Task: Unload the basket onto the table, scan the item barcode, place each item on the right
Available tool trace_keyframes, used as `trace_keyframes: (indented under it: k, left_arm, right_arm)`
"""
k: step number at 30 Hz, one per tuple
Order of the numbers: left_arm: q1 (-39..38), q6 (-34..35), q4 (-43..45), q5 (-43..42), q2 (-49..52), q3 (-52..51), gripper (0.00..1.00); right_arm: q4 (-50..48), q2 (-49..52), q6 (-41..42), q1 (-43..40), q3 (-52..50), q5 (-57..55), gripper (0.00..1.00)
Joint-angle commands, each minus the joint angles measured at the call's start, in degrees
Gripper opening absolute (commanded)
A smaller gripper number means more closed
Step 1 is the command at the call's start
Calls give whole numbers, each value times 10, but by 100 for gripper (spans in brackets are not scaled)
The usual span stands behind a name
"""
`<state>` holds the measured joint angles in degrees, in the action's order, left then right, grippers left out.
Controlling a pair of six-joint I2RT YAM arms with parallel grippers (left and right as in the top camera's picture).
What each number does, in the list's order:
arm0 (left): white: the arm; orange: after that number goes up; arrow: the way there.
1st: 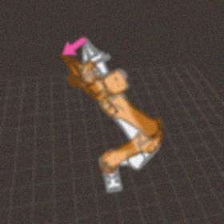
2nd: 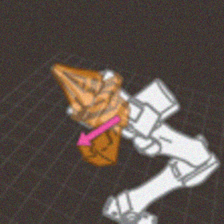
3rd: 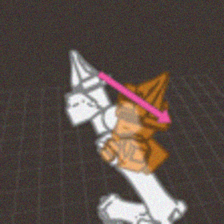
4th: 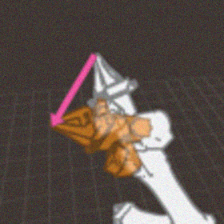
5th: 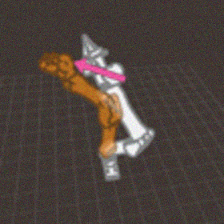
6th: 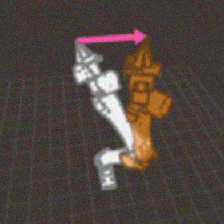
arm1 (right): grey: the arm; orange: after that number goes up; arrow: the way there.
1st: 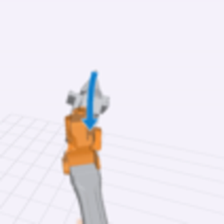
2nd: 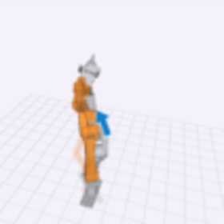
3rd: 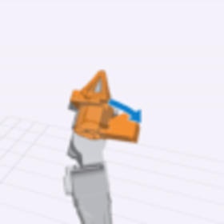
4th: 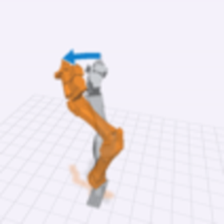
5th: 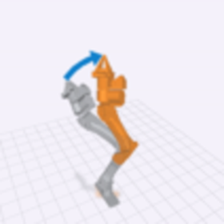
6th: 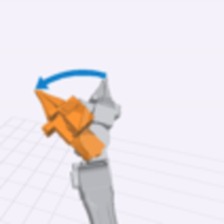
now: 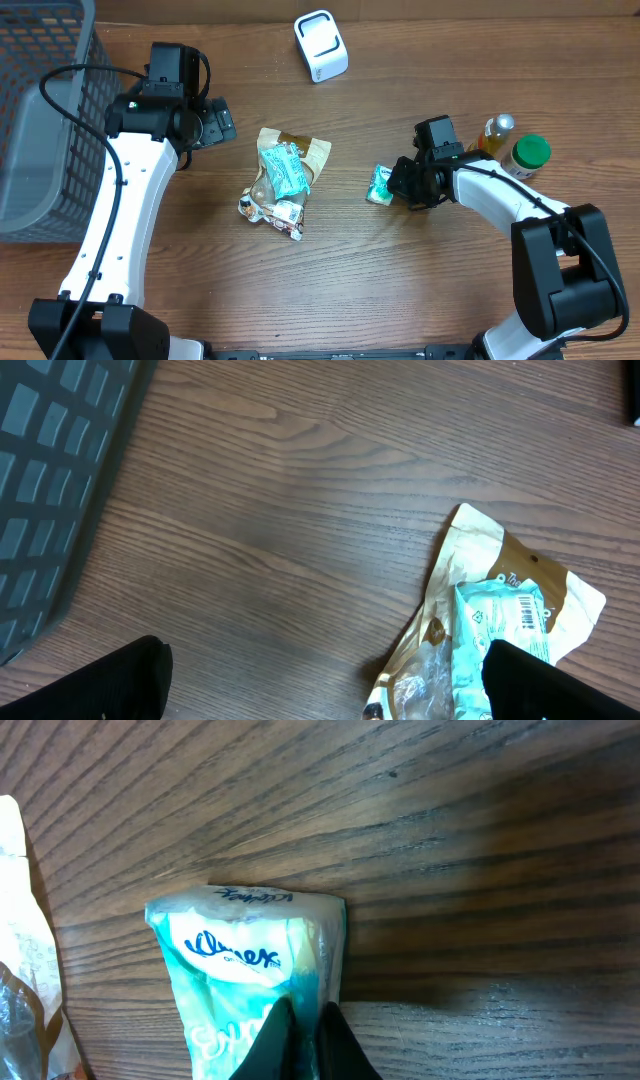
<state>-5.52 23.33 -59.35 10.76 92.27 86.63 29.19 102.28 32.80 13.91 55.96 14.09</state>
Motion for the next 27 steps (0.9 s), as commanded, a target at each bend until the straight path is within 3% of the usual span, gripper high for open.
trace_keyframes:
  k: [1,11,15,27]
  left_arm:
    - [-2,-15,0,2,-1,6,100]
    - [-2,-15,0,2,-1,6,100]
    - [-2,-15,0,2,-1,6,99]
    - [-2,-15,0,2,-1,6,99]
  right_arm:
    - [5,9,-3,-1,-5,-51,8]
    - [4,9,-3,-1,-5,-50,9]
    - [4,9,-3,-1,-5,-50,4]
    - [2,9,-6,-1,-5,-44,4]
